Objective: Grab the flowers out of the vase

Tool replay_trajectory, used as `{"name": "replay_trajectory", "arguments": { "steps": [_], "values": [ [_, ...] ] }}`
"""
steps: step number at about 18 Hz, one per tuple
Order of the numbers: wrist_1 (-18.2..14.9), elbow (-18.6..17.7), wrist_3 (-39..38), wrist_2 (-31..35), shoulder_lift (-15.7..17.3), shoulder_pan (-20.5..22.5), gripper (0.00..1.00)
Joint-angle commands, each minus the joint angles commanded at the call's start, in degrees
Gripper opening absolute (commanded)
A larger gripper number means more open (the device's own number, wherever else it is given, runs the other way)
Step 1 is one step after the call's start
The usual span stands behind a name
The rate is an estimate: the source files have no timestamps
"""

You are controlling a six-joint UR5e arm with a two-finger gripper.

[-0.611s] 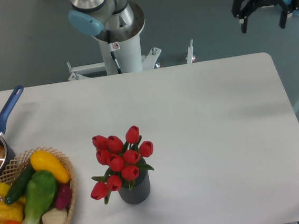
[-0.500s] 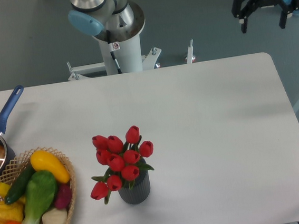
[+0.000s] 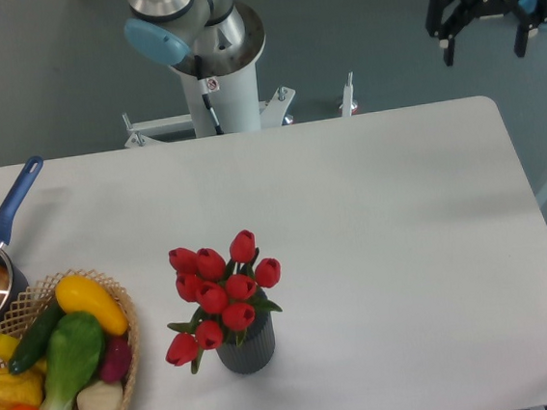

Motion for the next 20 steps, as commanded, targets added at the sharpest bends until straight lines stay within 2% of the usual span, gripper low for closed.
{"name": "replay_trajectory", "arguments": {
  "steps": [1, 5, 14, 20],
  "values": [
    [1.5, -1.1, 0.1, 0.1, 0.4, 0.0, 1.00],
    [1.6, -1.4, -0.4, -0.5, 0.1, 0.0, 1.00],
    [2.7, -3.6, 0.3, -7.4, -0.9, -0.2, 1.00],
    [2.8, -3.3, 4.3, -7.4, -5.4, -6.2, 1.00]
  ]
}}
